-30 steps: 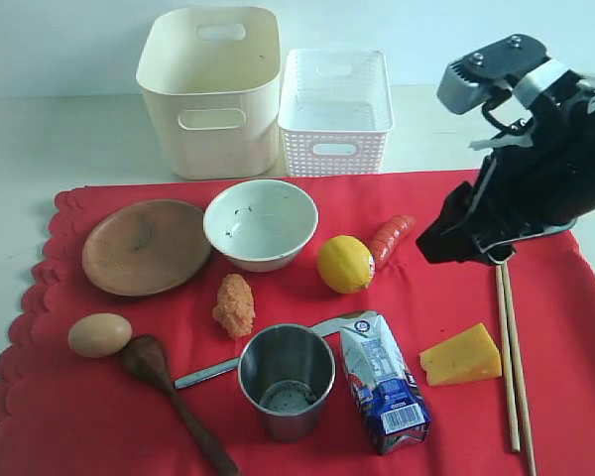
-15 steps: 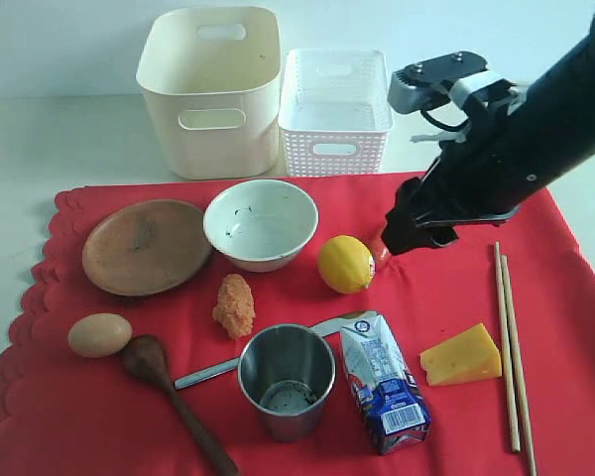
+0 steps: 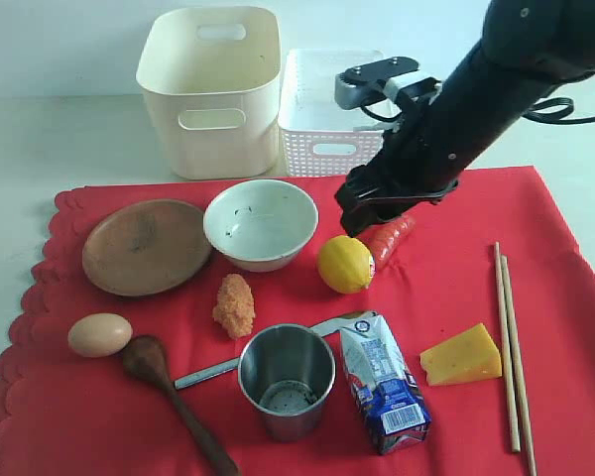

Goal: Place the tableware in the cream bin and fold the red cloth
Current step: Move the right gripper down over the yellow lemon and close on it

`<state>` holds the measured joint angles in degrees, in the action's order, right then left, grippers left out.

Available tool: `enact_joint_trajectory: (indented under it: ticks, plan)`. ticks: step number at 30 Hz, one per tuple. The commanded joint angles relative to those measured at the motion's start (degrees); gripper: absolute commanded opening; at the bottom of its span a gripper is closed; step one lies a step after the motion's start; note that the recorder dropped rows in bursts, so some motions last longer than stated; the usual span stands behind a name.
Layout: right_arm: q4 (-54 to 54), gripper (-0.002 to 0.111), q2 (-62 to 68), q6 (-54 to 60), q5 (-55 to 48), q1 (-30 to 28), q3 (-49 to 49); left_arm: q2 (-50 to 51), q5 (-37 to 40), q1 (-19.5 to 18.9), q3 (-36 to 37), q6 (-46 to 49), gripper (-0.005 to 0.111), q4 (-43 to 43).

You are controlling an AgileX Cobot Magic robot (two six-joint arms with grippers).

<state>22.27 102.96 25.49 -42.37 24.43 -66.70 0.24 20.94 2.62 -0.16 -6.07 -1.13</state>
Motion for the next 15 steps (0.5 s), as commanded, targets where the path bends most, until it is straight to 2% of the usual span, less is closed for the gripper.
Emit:
enact_joint_trajectory:
  ticks: [1, 9, 15]
  plan:
    - [-0.59, 0.061, 3.86, -0.12, -0.76, 2.80, -3.82, -0.24, -0.56, -0.18, 0.16, -0.12, 0.000, -0.26]
    - [-11.27, 0.061, 8.28, -10.77, -2.74, 4.15, -6.91, -0.24, -0.56, -0.18, 0.16, -0.12, 0.000, -0.26]
    - [-9.77, 0.061, 8.44, -10.18, -2.74, 4.15, -6.91, -0.24, -0.56, -0.18, 0.16, -0.12, 0.000, -0.26]
